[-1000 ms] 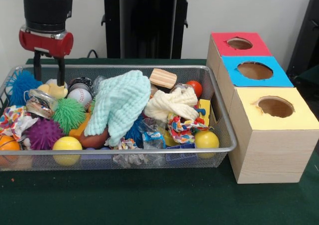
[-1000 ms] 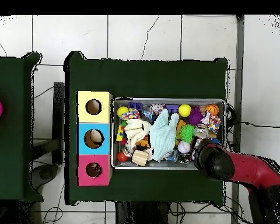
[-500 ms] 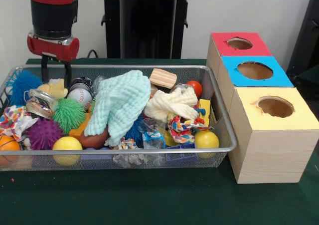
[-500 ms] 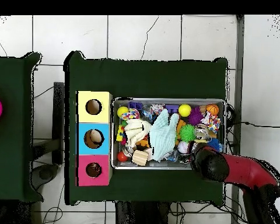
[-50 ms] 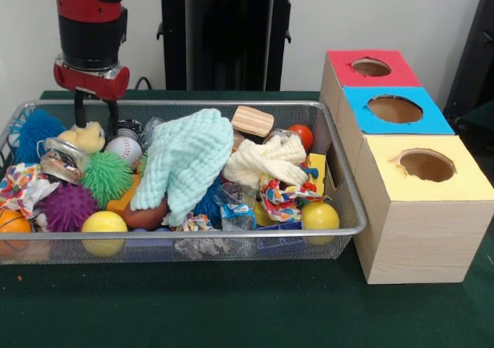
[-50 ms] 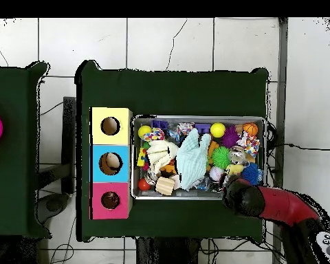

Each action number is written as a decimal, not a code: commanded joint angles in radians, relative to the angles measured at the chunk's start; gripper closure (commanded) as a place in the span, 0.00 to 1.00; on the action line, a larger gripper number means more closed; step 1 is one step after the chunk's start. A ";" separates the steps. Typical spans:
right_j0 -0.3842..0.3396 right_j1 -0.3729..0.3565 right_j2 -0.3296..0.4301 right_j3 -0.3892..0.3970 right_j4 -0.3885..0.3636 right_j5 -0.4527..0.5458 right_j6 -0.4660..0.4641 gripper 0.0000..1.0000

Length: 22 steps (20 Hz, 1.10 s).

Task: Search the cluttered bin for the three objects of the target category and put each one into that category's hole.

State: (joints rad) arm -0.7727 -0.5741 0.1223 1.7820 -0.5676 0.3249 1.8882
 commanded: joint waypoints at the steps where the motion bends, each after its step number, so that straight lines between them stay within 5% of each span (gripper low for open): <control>1: 0.031 0.104 -0.045 -0.055 0.043 -0.090 0.193 0.00; 12: 0.146 0.025 -0.186 -0.016 0.062 -0.282 0.218 0.00; 22: 0.135 0.049 -0.187 -0.012 0.113 -0.319 0.186 0.00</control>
State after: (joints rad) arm -0.6320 -0.5600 -0.0613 1.7786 -0.5119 0.0762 1.8885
